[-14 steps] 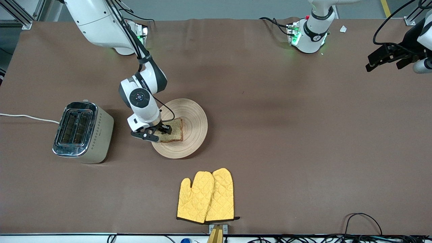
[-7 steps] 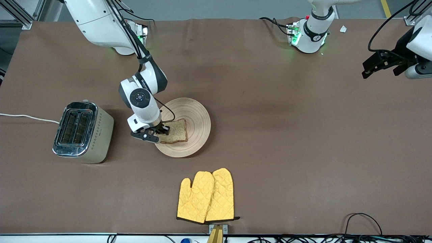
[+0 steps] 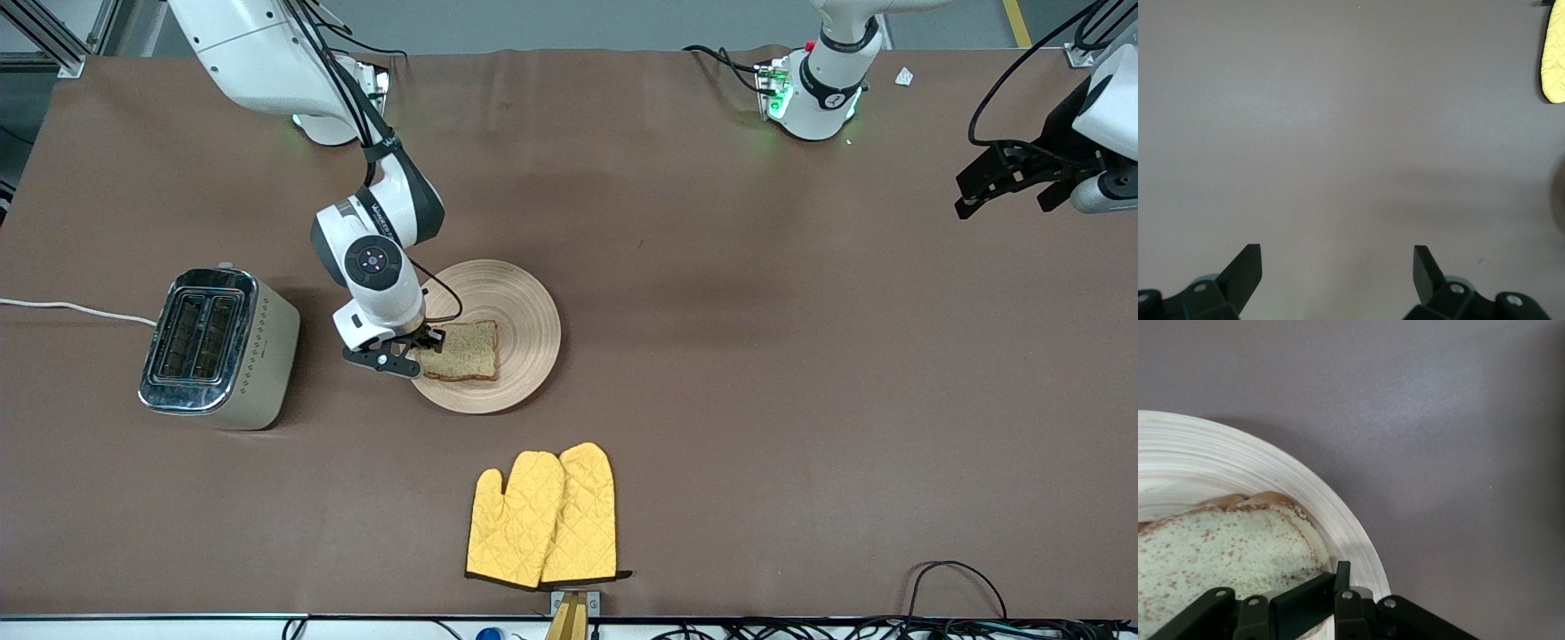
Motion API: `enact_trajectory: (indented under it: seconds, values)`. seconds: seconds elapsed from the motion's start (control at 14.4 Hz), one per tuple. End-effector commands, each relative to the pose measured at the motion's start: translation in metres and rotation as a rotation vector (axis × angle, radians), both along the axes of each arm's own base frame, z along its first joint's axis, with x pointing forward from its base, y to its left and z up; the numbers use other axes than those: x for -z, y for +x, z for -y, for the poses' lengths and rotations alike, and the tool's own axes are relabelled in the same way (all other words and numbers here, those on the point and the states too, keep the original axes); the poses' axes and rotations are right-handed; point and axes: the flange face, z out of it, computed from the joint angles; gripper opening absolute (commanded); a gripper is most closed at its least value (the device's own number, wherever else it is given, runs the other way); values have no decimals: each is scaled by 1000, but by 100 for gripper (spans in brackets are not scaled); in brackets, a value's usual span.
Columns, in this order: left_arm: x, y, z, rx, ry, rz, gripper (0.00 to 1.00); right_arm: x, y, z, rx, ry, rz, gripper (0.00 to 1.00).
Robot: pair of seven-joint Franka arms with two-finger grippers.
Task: Move plate and put bread in toaster
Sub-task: 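Close the right gripper on the bread slice's crust edge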
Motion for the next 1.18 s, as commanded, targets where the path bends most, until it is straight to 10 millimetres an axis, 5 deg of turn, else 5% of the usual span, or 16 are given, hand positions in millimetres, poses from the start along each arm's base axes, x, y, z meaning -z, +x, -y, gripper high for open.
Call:
enact_trajectory:
  seconds: [0.0, 0.62, 0.69, 0.76, 0.83, 1.11]
  values:
    - [-3, -1, -1, 8, 21, 16, 100, -19, 1, 6, -30, -3, 12, 0]
    - [0, 0, -2, 6, 20, 7, 100, -22, 3, 7, -17, -15, -10, 1]
    - [0, -1, -2, 6, 20, 4, 100, -22, 3, 5, -16, -13, -9, 8]
    - [0, -1, -2, 6, 21, 2, 100, -24, 5, 5, -13, -11, -7, 32]
    - [0, -1, -2, 6, 21, 2, 100, -25, 5, 5, -4, -8, -5, 66]
    - [-1, -1, 0, 8, 14, 4, 100, -27, 6, -2, 17, -3, 8, 79]
